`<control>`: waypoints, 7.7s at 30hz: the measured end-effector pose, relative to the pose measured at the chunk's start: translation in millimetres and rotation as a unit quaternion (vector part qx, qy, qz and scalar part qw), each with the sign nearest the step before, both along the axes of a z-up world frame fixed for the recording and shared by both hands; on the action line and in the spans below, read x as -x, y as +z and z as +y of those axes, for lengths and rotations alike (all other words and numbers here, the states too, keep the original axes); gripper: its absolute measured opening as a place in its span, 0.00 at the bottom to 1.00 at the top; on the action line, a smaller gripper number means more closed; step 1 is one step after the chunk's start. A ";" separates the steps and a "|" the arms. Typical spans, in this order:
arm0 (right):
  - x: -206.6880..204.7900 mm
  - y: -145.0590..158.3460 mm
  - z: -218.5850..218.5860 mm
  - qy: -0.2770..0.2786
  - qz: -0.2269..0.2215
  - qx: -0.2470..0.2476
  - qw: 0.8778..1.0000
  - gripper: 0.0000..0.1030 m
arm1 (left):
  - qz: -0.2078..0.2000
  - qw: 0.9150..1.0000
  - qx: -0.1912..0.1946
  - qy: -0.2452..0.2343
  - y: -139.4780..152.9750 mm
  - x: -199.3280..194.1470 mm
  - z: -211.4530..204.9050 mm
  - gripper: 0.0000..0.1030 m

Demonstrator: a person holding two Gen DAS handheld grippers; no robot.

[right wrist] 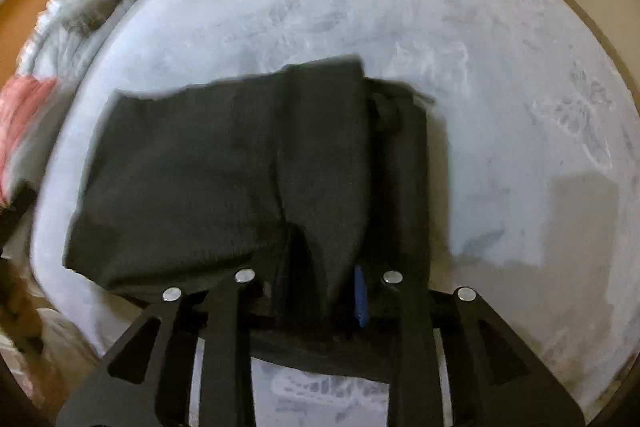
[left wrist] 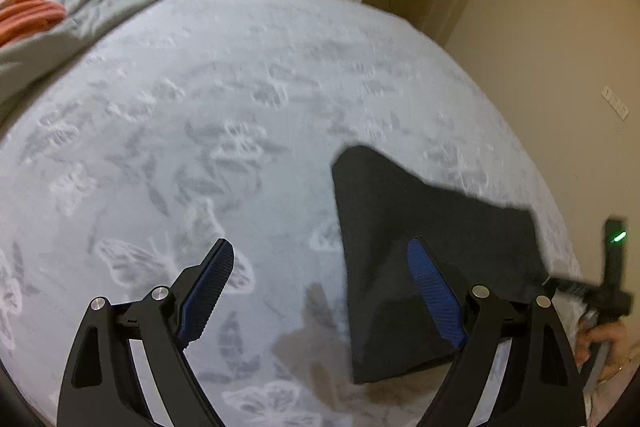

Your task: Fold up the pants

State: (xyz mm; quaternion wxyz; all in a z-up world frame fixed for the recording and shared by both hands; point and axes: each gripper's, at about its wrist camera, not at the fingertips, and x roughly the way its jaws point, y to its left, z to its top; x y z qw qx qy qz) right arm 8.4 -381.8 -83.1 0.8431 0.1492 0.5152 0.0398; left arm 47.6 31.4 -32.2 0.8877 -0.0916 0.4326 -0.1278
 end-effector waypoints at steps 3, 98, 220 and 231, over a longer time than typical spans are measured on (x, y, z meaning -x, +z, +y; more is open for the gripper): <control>12.3 25.4 -19.6 -0.075 -0.055 0.017 0.996 0.61 | 0.028 0.999 0.016 -0.014 -14.6 -3.5 -8.7 0.84; 21.8 53.0 61.7 0.019 -0.118 -0.058 0.991 0.41 | -0.063 0.980 0.063 -0.180 -7.2 32.5 -91.6 0.11; 22.0 -21.5 120.5 0.056 0.047 -0.048 0.996 0.83 | 0.070 0.994 -0.083 0.029 -66.0 36.0 55.0 0.84; 22.3 -21.2 124.1 0.057 0.045 -0.036 0.997 0.86 | 0.096 0.994 -0.052 0.025 -68.1 28.6 42.3 0.84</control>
